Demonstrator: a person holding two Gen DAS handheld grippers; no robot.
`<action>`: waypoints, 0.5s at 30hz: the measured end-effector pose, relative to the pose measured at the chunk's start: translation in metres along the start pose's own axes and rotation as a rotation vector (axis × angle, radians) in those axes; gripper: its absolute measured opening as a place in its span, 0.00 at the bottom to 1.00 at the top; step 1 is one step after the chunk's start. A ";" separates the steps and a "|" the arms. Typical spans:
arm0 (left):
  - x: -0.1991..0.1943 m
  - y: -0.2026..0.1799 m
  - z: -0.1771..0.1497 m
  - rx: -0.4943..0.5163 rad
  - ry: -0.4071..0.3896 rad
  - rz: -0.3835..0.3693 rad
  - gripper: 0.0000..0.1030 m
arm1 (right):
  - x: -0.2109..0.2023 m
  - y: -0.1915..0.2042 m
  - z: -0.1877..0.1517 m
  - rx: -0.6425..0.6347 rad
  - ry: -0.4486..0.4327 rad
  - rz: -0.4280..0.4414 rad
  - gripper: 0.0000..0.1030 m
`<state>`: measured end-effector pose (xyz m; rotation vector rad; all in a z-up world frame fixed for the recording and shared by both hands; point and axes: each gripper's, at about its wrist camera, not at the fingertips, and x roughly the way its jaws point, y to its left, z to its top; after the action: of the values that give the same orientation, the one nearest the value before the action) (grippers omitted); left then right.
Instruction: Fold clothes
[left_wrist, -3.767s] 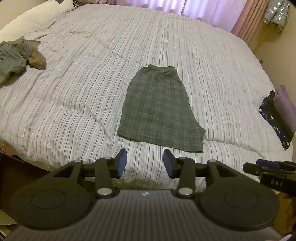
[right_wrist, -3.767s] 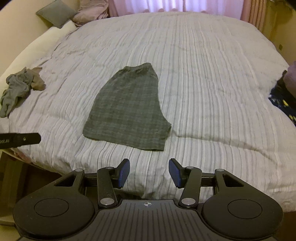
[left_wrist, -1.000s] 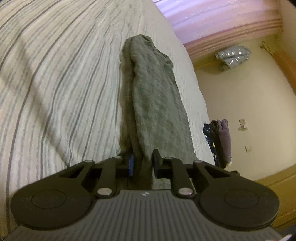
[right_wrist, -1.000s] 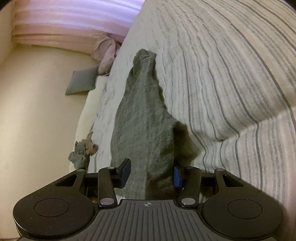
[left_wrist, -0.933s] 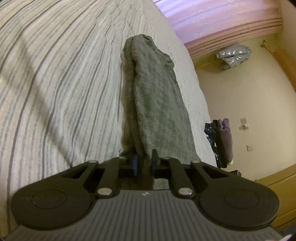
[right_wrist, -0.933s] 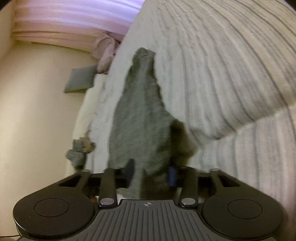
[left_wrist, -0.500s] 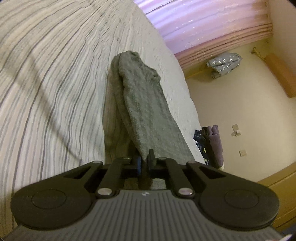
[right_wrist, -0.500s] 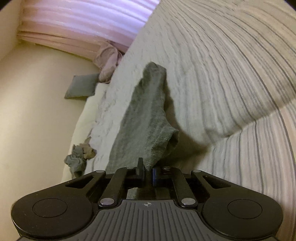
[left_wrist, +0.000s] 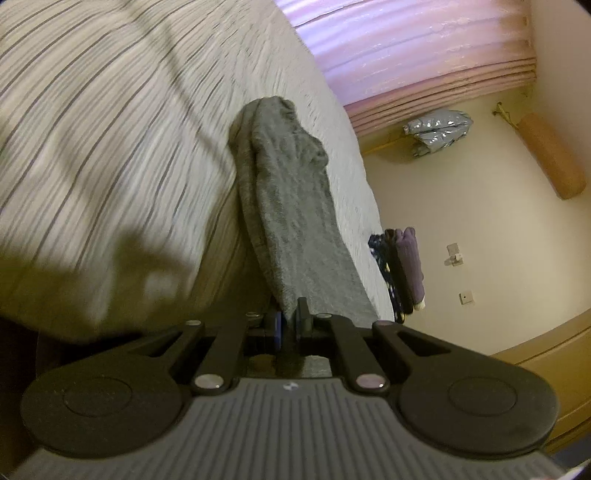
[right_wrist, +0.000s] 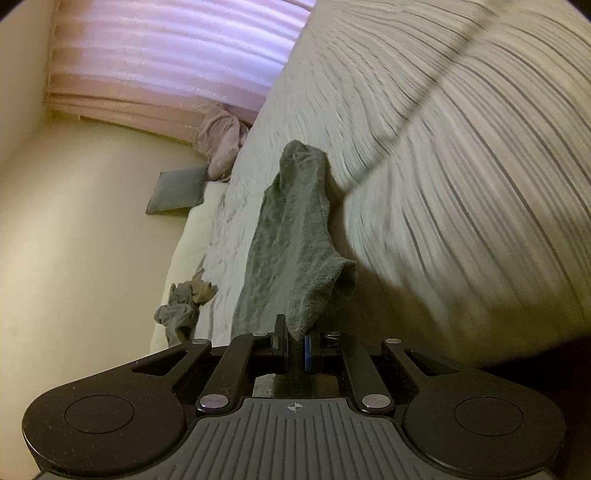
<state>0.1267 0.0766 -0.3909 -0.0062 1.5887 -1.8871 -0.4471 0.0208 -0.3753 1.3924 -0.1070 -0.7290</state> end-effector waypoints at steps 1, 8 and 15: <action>-0.003 0.000 -0.004 -0.007 0.000 -0.001 0.04 | -0.006 0.001 -0.007 0.007 0.000 0.000 0.06; -0.010 -0.008 0.006 -0.046 -0.023 -0.039 0.04 | -0.017 0.016 -0.012 0.034 0.011 -0.006 0.06; 0.008 -0.021 0.058 -0.121 -0.029 -0.067 0.05 | 0.004 0.045 0.031 0.065 0.027 0.007 0.06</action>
<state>0.1343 0.0231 -0.3603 -0.1403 1.6996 -1.8296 -0.4405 -0.0075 -0.3290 1.4624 -0.1156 -0.7060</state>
